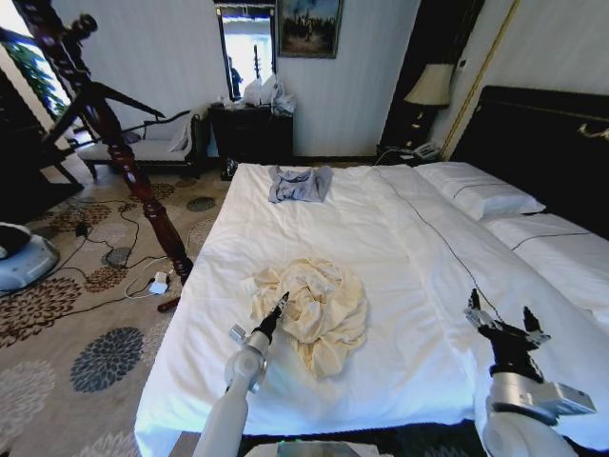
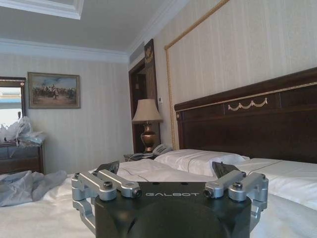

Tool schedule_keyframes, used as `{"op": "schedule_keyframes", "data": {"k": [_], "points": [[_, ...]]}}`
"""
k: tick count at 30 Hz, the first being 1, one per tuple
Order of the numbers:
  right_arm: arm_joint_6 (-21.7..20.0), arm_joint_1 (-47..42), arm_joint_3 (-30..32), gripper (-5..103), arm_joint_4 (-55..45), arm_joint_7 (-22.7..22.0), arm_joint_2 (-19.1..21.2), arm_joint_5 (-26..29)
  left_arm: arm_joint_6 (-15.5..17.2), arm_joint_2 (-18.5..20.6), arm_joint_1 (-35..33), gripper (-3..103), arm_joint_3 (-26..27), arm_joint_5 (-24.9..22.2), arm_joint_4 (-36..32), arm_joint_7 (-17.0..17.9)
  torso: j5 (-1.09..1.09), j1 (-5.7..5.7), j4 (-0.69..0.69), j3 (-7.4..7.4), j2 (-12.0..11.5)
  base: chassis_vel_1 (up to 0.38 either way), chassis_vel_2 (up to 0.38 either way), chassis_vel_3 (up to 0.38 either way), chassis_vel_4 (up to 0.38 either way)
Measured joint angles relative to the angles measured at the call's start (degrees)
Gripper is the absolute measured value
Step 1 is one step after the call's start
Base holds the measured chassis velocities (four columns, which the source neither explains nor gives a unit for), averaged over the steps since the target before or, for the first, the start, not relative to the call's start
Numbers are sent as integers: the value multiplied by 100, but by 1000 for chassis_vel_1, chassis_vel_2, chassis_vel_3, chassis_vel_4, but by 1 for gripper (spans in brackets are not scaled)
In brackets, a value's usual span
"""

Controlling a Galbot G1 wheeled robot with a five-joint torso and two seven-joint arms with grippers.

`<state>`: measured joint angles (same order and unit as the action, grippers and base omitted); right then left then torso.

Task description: Pick up the clothes from the bed and hang them on the clothes hanger.

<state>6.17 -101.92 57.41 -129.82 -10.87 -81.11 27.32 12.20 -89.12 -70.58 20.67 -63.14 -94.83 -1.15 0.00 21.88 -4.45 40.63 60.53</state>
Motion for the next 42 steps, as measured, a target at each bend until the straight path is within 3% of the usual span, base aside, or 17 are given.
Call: {"op": "schedule_keyframes", "data": {"k": [2,8,10,16,21,25,26,27,29,30,31,32,35,36,39,41,42], "points": [[11,-4,-42,100,8,-15,-13,-23,-1,40,35,32,12,-11,-7,-3,0,0,0,0,0,0,0,0,0],[15,-6,-123,100,21,-40,-39,-88,1,76,87,16,-2,25,16,-2,0,0,0,0,0,0,0,0,0],[20,-8,-199,100,42,-61,-58,-146,8,42,105,5,-20,101,51,3,0,0,0,0,0,0,0,0,0],[26,1,-298,100,53,-115,-88,-215,37,41,69,0,-35,189,3,13,-1,0,0,0,0,0,0,0,0],[62,22,-362,100,119,-184,-37,-249,41,330,-76,0,15,272,-672,39,-2,0,-2,0,0,0,0,0,0],[83,74,-481,100,197,-253,79,-233,41,1434,-462,0,549,-2,-1928,164,-2,0,-1,0,0,0,0,0,0],[83,74,-481,100,197,-253,79,-233,41,1434,-462,0,549,-2,-1928,164,-2,0,-1,0,0,0,0,0,0],[86,95,-527,100,230,-268,104,-206,40,1766,-700,0,779,-116,-2202,231,0,0,-1,0,0,0,0,0,0],[86,155,-616,100,300,-320,150,-149,63,2067,-1163,0,1158,-76,-2507,306,-2,0,0,0,1,0,0,0,0],[75,186,-663,100,328,-350,175,-117,79,2128,-1365,0,1310,75,-2586,337,0,-1,2,-1,1,0,0,0,0],[16,228,-797,100,351,-417,234,-18,99,2139,-1747,0,1533,557,-2645,409,0,-1,2,-1,1,0,0,0,0],[16,228,-797,100,351,-417,234,-18,99,2139,-1747,0,1533,557,-2645,409,0,-1,2,-1,1,0,0,0,0],[-180,213,-1022,100,290,-570,376,218,112,1956,-2184,0,1649,1497,-2449,623,-1,-1,0,0,1,0,0,0,0],[-180,213,-1022,100,290,-570,376,218,112,1956,-2184,0,1649,1497,-2449,623,-1,-1,0,0,1,0,0,0,0],[-432,271,-1401,100,232,-641,805,612,101,1670,-2437,0,1554,2294,-2193,775,0,-2,-2,-1,1,0,0,0,0],[-494,340,-1521,100,231,-640,1042,783,99,1589,-2472,0,1516,2482,-2151,804,1,-1,-2,-1,1,0,0,0,0],[-577,466,-1651,100,236,-627,1434,1112,96,1500,-2490,0,1478,2661,-2120,843,2,-1,-3,0,1,0,0,0,0]]}}
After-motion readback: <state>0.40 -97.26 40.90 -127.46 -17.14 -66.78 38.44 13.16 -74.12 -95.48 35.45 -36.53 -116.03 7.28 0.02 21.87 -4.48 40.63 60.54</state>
